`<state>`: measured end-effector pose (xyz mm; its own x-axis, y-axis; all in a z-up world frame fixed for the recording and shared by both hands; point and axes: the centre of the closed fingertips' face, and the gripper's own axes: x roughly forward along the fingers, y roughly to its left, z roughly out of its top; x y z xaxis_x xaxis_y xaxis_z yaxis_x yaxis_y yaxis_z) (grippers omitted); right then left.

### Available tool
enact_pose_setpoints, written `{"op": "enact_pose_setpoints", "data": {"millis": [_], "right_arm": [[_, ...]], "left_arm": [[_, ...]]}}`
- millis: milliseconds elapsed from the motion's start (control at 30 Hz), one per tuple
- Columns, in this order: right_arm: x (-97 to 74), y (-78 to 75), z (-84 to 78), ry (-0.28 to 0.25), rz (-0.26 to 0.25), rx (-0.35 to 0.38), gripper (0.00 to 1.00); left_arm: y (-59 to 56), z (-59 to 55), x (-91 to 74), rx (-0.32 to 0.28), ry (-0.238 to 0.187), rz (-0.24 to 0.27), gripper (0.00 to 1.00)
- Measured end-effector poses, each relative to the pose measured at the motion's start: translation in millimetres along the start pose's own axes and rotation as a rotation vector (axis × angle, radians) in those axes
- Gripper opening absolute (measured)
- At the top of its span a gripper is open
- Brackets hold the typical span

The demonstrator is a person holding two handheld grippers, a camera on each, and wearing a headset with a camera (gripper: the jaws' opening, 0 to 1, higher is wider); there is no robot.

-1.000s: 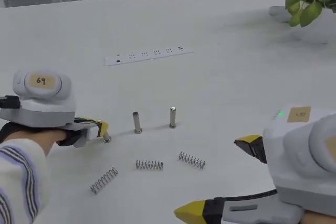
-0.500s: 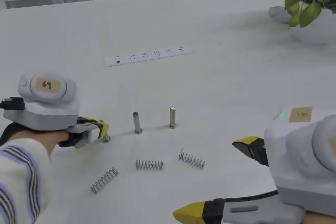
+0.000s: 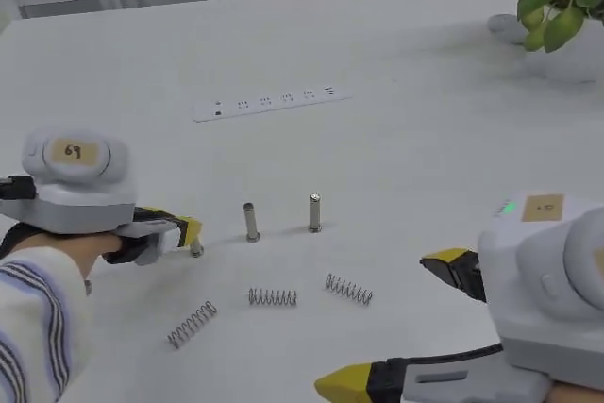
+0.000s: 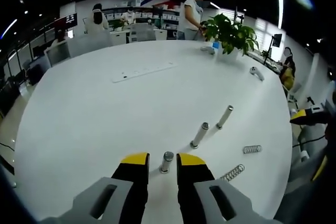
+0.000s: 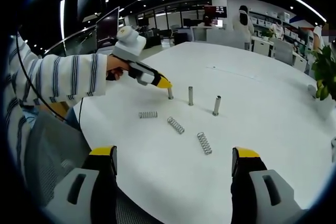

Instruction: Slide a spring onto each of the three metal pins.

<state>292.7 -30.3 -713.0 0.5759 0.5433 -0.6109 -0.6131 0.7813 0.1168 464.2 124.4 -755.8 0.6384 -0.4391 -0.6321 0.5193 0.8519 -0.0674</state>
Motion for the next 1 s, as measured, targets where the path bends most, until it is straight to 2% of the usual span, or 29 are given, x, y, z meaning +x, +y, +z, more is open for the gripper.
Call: {"op": "enact_pose_setpoints", "data": {"millis": [167, 367, 400, 433, 633, 767, 1000], "right_arm": [[0.5, -0.6, -1.1, 0.001, -0.001, 0.001, 0.89], [2.6, 1.1, 0.8, -0.003, 0.002, -0.01, 0.91], [3.0, 1.4, 2.0, -0.005, 0.002, -0.008, 0.92], [3.6, 1.9, 3.0, -0.008, 0.003, -0.009, 0.92], [5.4, 3.2, 4.6, -0.01, 0.009, -0.01, 0.94], [6.2, 4.0, 4.3, -0.009, 0.014, -0.017, 0.94], [8.2, 7.9, 2.3, 0.004, 0.026, -0.024, 0.95]], "left_arm": [[-2.1, -3.0, -5.5, -0.016, -0.016, -0.025, 0.16], [-3.3, -11.7, -13.6, -0.051, -0.029, -0.046, 0.28], [-3.7, -10.9, -15.3, -0.059, -0.05, -0.045, 0.3], [-5.2, -12.9, -17.7, -0.059, -0.053, -0.054, 0.32], [-6.6, -20.0, -27.6, -0.079, -0.053, -0.08, 0.37], [-6.9, -21.3, -34.3, -0.069, -0.058, -0.081, 0.39], [-15.9, -28.5, -42.6, -0.035, -0.049, -0.111, 0.43]]}}
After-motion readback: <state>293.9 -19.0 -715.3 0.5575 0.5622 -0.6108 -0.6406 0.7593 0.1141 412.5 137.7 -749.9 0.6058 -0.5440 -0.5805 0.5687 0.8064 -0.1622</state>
